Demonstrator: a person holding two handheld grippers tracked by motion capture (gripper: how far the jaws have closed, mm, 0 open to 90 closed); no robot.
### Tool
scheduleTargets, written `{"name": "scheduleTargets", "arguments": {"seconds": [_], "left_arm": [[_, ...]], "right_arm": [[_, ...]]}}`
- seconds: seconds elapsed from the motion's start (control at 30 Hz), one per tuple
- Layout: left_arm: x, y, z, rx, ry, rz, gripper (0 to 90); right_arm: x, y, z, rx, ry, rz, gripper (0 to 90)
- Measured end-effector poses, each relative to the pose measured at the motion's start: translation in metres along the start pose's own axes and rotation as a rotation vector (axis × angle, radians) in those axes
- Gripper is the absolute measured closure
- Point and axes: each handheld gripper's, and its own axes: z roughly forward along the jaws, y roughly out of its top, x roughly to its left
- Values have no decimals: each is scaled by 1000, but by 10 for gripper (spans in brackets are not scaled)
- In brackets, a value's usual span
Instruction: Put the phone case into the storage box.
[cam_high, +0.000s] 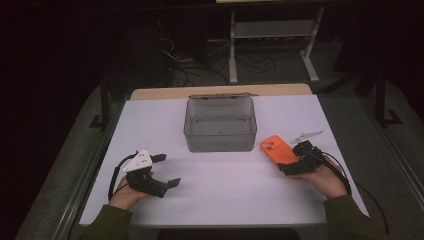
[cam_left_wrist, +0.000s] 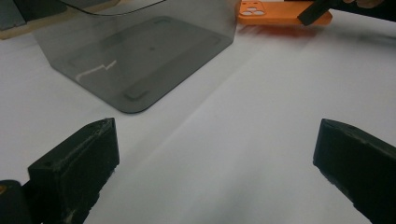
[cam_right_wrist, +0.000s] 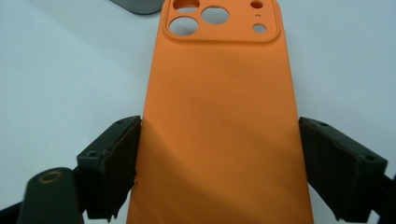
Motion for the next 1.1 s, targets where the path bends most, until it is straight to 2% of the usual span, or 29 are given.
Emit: {"name": "scheduleTargets", "arguments": {"seconds": [0.57, 0.63, 1.1], "left_arm": [[0, 0, 1, 0, 0, 0, 0], [0, 0, 1, 0, 1, -1, 0], [0, 0, 0, -1, 1, -1, 0]], "right_arm": [[3, -4, -22, -60, 58, -27, 156], [4, -5, -24, -65, 62, -42, 155], [13, -14, -30, -70, 105, -65, 155]]}}
